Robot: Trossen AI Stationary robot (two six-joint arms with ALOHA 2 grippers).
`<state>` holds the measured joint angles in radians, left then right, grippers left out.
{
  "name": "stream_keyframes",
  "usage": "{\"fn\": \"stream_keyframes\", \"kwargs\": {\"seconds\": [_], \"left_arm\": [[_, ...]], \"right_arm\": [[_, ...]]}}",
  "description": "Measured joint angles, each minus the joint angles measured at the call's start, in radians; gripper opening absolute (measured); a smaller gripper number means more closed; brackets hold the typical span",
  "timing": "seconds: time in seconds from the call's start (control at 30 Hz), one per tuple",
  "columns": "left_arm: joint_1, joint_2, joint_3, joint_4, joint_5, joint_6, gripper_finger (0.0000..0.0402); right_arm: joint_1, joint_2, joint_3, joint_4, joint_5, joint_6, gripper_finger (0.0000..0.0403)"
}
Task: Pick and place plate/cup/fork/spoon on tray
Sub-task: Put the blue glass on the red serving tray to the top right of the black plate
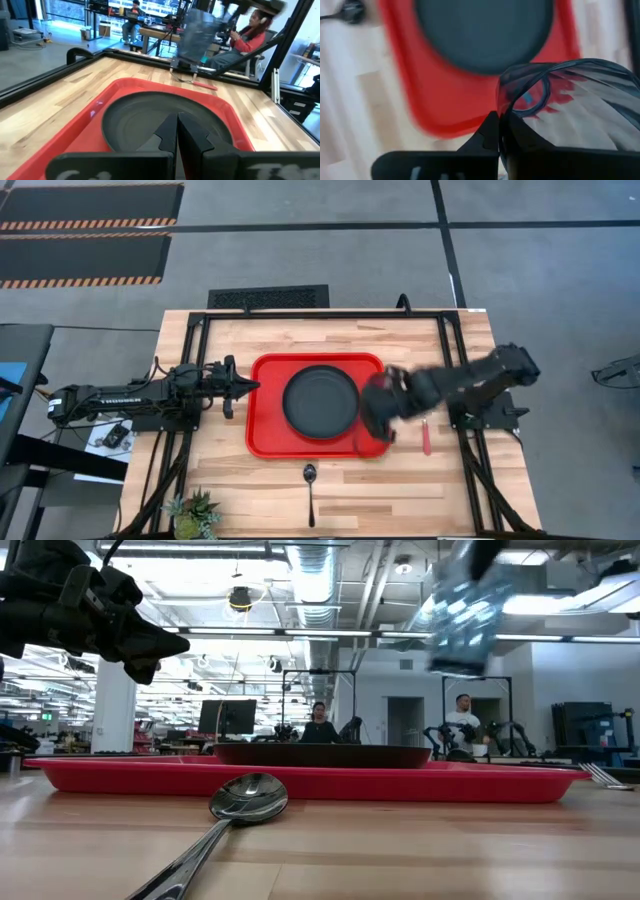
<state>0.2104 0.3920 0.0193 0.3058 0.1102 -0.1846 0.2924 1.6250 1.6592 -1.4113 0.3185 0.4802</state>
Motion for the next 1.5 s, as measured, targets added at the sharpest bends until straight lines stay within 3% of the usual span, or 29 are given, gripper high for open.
{"fn": "stream_keyframes", "kwargs": {"seconds": [0.17, 0.43, 0.77, 1.5], "left_arm": [[0.0, 0.0, 0.0, 0.0, 0.0, 0.001, 0.0], [0.0, 0.0, 0.0, -0.001, 0.012, 0.001, 0.0], [0.0, 0.0, 0.0, -0.001, 0.024, 0.001, 0.0], [0.0, 0.0, 0.0, 0.006, 0.009, 0.005, 0.0]], "right_arm": [[-0.22, 0.005, 0.0, 0.066, -0.067, -0.243, 0.0011], [-0.429, 0.014, -0.062, 0.18, -0.217, -0.402, 0.0012], [-0.514, -0.001, -0.28, 0.333, -0.304, -0.456, 0.0016], [-0.57, 0.0, -0.412, 0.466, -0.318, -0.49, 0.002]]}}
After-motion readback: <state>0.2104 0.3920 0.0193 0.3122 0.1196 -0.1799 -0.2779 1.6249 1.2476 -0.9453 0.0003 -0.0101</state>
